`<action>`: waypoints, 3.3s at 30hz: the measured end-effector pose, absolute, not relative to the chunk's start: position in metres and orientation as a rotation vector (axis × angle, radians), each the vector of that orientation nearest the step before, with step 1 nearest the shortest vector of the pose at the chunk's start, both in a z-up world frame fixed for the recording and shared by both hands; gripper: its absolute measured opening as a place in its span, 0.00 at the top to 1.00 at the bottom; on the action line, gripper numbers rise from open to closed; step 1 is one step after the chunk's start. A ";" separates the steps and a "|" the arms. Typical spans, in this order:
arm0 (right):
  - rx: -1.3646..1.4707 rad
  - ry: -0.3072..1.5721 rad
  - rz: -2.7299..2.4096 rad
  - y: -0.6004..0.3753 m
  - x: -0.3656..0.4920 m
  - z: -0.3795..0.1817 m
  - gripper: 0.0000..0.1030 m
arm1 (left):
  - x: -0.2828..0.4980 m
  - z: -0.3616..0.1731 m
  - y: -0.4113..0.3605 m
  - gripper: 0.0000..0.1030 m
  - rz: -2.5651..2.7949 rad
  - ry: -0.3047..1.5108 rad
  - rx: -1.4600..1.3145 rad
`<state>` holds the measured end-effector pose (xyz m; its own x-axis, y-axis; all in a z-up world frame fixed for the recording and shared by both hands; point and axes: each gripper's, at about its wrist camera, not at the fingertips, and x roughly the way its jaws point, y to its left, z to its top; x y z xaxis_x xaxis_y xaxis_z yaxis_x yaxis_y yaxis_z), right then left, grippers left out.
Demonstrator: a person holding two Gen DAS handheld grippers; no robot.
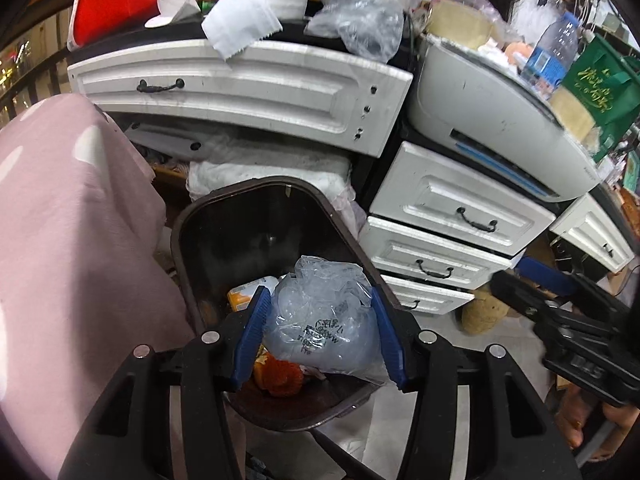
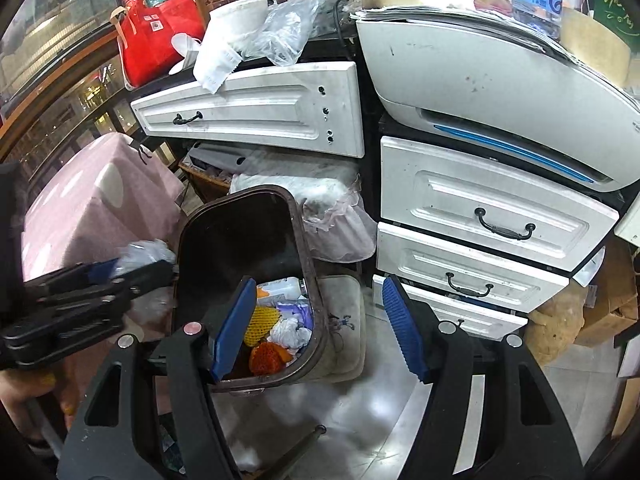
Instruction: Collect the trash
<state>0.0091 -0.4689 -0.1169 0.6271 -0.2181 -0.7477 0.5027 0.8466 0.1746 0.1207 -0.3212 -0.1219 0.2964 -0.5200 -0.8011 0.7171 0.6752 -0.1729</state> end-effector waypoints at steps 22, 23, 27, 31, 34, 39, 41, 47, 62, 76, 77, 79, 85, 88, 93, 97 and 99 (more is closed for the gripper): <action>0.403 0.608 -0.519 -0.442 -0.003 -0.063 0.16 | 0.063 -0.051 -0.249 0.05 -0.825 0.721 0.167; 0.409 0.590 -0.507 -0.435 -0.002 -0.058 0.15 | 0.063 -0.047 -0.240 0.05 -0.816 0.718 0.148; 0.405 0.519 -0.468 -0.401 0.003 -0.038 0.08 | 0.054 -0.025 -0.193 0.05 -0.739 0.639 0.099; 0.406 0.458 -0.425 -0.365 0.006 -0.022 0.06 | 0.042 -0.006 -0.149 0.05 -0.613 0.528 0.114; 0.363 0.439 -0.381 -0.331 0.008 -0.014 0.05 | 0.036 0.002 -0.116 0.05 -0.510 0.473 0.092; 0.246 0.410 -0.305 -0.270 0.001 -0.007 0.05 | 0.021 0.011 -0.069 0.05 -0.338 0.400 0.064; 0.206 0.382 -0.297 -0.253 -0.007 -0.005 0.05 | 0.013 0.014 -0.057 0.05 -0.297 0.379 0.070; 0.085 0.303 -0.249 -0.210 -0.036 0.001 0.05 | -0.009 0.015 -0.034 0.05 -0.205 0.315 0.067; 0.039 0.260 -0.282 -0.195 -0.073 -0.012 0.05 | -0.028 0.005 -0.009 0.05 -0.247 0.328 -0.037; 0.086 0.276 -0.297 -0.207 -0.070 -0.018 0.05 | -0.029 0.002 -0.004 0.05 -0.210 0.307 -0.055; 0.086 0.278 -0.298 -0.207 -0.070 -0.018 0.05 | -0.029 0.003 -0.003 0.05 -0.210 0.305 -0.055; 0.087 0.279 -0.298 -0.207 -0.070 -0.018 0.05 | -0.030 0.003 -0.003 0.05 -0.207 0.300 -0.053; 0.087 0.277 -0.298 -0.207 -0.069 -0.018 0.05 | -0.031 0.002 -0.002 0.05 -0.208 0.298 -0.052; 0.086 0.276 -0.300 -0.207 -0.070 -0.018 0.05 | -0.030 0.003 -0.001 0.05 -0.210 0.301 -0.051; 0.093 0.275 -0.302 -0.209 -0.070 -0.018 0.05 | -0.030 0.003 -0.001 0.05 -0.209 0.299 -0.049; 0.099 0.278 -0.303 -0.209 -0.070 -0.018 0.05 | -0.030 0.003 -0.001 0.05 -0.210 0.302 -0.049; 0.100 0.276 -0.304 -0.209 -0.070 -0.018 0.05 | -0.031 0.003 -0.002 0.05 -0.209 0.301 -0.049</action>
